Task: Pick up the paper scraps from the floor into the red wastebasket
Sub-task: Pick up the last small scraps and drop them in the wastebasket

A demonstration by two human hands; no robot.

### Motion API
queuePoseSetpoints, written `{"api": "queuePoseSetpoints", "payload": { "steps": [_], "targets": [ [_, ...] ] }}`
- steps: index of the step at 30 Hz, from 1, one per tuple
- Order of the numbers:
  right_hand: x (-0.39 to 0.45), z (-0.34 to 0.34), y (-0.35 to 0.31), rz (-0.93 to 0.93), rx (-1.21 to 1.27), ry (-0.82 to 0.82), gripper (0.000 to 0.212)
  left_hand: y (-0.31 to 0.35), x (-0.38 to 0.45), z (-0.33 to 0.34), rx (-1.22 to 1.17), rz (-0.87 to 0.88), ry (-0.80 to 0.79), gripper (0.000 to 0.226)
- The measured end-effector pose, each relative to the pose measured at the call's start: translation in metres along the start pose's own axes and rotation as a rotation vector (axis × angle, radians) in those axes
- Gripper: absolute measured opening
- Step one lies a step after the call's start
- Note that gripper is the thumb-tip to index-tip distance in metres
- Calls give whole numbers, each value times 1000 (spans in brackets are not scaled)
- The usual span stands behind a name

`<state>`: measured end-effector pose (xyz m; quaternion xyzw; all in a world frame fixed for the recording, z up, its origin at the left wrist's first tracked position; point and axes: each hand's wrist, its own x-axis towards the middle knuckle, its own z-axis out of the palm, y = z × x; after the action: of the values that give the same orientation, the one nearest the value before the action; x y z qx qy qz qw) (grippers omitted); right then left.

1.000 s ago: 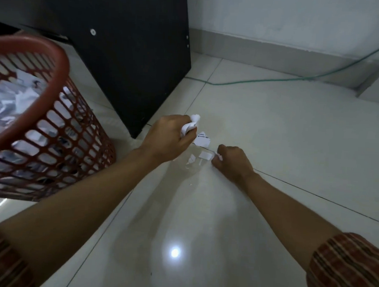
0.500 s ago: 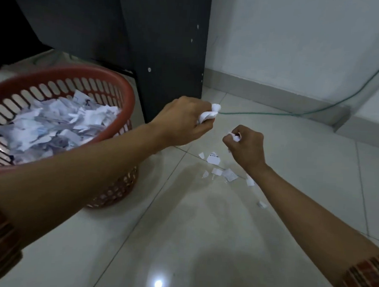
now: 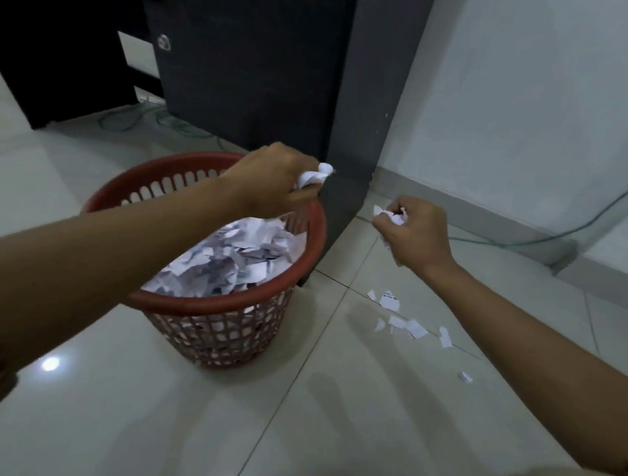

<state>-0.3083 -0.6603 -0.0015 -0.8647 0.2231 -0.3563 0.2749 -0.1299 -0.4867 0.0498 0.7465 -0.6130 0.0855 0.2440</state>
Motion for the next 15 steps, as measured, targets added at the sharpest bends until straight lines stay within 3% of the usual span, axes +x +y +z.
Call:
{"api": "queuePoseSetpoints", "payload": {
  "steps": [2,7,12,15],
  "targets": [
    [11,5,-27,-24,12,13,32,-25,-12,-9,97,-54,-53,18],
    [31,34,-80,-105,-1,-46,22,-74,-34,-20,219,-280,-196,34],
    [32,84,-115,-149,-78,-297,18,-112,-60,4,267,-594,-720,68],
    [34,114,-128,-194,-91,-411,27,-117,-61,4,225,-630,-797,82]
  ]
}}
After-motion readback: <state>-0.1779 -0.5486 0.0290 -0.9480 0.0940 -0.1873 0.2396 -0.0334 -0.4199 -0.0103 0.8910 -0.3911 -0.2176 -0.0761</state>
